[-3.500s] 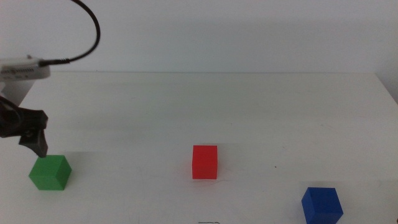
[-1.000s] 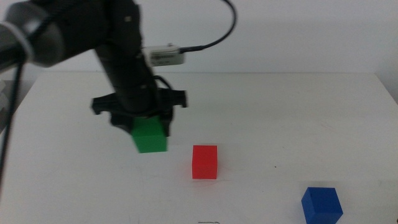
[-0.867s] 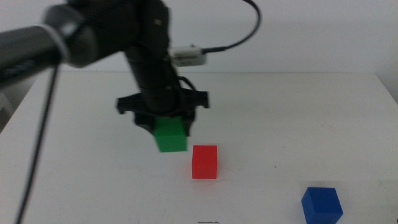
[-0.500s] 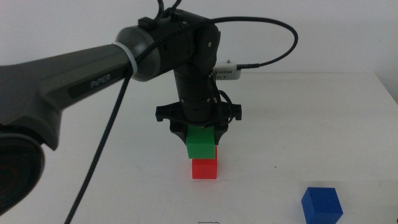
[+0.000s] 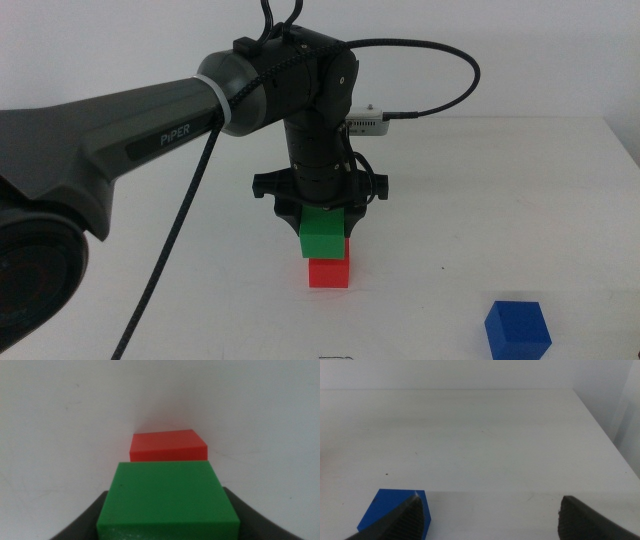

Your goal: Stack red cubes first, then green, then blue cubes in a specific spot.

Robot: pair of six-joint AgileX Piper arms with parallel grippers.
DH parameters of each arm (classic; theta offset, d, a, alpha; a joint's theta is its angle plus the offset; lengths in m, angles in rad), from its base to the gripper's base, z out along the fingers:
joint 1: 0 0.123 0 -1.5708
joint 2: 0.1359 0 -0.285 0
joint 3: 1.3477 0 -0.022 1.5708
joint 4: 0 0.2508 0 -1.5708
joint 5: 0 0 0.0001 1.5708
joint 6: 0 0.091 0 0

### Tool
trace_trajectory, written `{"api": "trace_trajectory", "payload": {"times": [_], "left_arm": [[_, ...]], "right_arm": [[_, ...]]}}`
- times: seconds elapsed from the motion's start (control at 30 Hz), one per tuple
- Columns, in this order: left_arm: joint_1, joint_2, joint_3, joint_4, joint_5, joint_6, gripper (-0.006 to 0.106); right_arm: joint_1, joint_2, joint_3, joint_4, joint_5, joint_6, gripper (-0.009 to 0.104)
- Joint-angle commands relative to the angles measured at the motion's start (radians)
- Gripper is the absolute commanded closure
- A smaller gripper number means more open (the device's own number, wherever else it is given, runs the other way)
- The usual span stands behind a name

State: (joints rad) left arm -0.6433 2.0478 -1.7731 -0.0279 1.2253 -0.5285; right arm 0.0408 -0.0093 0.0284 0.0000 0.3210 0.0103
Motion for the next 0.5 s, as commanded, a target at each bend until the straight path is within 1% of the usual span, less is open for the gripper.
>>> {"api": "trace_trajectory", "payload": {"times": [0.0,0.17,0.47], "left_arm": [[-0.006,-0.059,-0.031,-0.004,-0.017,0.000,0.102],[-0.006,-0.059,-0.031,-0.018,-0.033,-0.008,0.102],[-0.012,-0.059,-0.031,-0.019,-0.062,-0.026,0.102]], "right_arm": [[-0.005,-0.023,-0.018,-0.010,-0.071,-0.010,0.015],[-0.005,-0.023,-0.018,-0.010,-0.071,-0.010,0.015],[-0.005,-0.023,-0.018,-0.010,-0.071,-0.010,0.015]]}}
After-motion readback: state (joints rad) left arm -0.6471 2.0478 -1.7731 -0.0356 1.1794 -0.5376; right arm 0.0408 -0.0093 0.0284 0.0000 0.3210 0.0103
